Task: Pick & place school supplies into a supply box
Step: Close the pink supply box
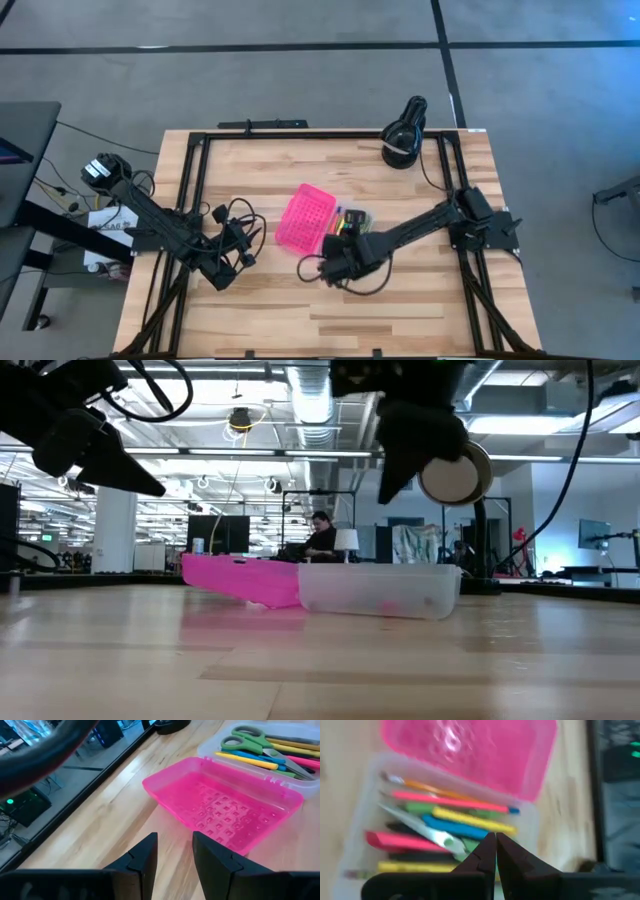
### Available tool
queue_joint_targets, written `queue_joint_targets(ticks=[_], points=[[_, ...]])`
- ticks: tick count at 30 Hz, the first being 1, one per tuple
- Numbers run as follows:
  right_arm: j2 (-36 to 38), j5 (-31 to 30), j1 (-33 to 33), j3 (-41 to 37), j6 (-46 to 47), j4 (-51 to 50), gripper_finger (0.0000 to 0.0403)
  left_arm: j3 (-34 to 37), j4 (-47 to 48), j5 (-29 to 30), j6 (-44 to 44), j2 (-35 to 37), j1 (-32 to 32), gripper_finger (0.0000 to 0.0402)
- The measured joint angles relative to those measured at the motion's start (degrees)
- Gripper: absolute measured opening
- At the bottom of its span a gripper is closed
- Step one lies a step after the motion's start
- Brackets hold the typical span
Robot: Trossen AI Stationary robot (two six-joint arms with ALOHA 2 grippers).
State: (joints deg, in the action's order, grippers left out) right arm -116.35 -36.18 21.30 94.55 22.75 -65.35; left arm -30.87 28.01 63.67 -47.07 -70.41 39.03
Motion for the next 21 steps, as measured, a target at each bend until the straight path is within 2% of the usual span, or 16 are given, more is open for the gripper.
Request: queue_joint_targets(ticks=[5, 10, 13, 21], points=[[0.6, -2.9, 2.8, -5.3, 6.0, -1.3, 0.0008, 0.0, 0.0, -0.3, -0.3, 0.0, 0.0, 0.0118], [4.1, -7.2, 4.4, -14.0, 12.8, 0.4, 0.0008, 0.0, 0.0, 0.1, -0.3, 0.0, 0.0, 0.0118], [9.2, -10.5, 5.4, -20.5, 17.1, 4.5, 0.0004, 0.0, 0.0, 0.7, -0.1, 0.0, -0.3, 0.0118], [25.1, -10.4, 9.0, -39.5, 17.4, 23.8, 0.0001, 0.0, -0.3, -4.4, 6.7, 0.0, -6.3, 0.0114]])
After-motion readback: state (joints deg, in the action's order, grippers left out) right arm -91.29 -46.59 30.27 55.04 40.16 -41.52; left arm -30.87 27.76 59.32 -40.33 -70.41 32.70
